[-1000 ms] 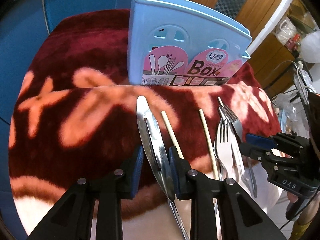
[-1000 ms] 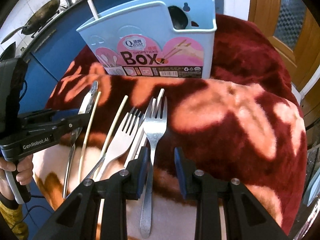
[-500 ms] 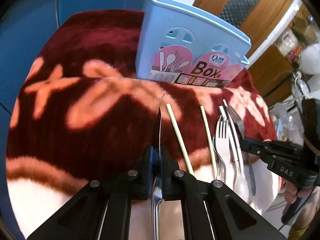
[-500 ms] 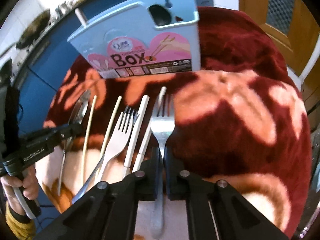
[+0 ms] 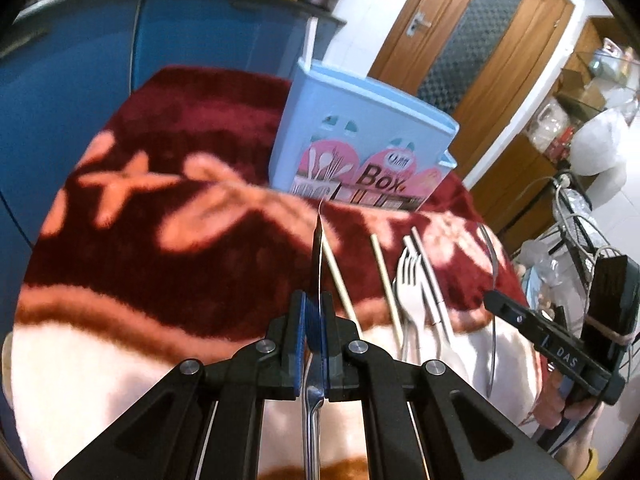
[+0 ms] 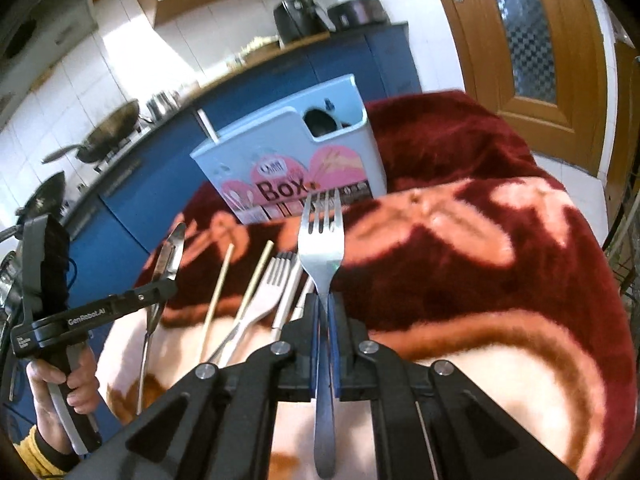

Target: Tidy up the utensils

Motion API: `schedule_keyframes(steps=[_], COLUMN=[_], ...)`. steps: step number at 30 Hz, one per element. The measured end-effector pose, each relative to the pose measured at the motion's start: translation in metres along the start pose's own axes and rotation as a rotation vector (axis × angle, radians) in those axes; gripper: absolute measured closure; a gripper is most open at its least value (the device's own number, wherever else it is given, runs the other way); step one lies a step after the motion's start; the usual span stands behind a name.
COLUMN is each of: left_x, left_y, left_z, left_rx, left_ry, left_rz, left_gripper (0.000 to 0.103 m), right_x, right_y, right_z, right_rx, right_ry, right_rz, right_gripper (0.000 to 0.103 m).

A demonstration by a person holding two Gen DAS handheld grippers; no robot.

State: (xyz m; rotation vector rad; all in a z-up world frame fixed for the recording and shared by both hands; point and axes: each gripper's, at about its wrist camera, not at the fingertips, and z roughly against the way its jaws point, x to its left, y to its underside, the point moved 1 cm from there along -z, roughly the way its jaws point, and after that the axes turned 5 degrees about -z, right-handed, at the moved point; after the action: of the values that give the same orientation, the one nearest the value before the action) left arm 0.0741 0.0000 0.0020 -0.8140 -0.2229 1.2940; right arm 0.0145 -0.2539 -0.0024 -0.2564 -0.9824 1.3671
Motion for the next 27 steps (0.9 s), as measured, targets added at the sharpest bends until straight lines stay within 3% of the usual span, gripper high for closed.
schedule_keyframes(steps=[9, 19, 27], left_x=[-0.018, -0.021, -0.020], left_y=[-0.012, -0.027, -0.050], left_z=[0.021, 0.028, 0.041], left_rx=[-0.126, -0.184, -0.290], left_ry=[-0.057, -0.058, -0.062], left_rz=[-0.089, -0.084, -0.085], left_gripper=[0.097, 0.097, 0.097], right_x=[0.015, 0.028, 0.040], right_y=[-0.003, -0.020, -0.037], right_z=[0.011, 0.026, 0.027], right_rx=[-0.119, -0.221, -0.283], right_ry=[-0.039, -0.054, -0.051], right_rz=[0.043, 0.089, 0.126], right_gripper=[0.097, 0.097, 0.097])
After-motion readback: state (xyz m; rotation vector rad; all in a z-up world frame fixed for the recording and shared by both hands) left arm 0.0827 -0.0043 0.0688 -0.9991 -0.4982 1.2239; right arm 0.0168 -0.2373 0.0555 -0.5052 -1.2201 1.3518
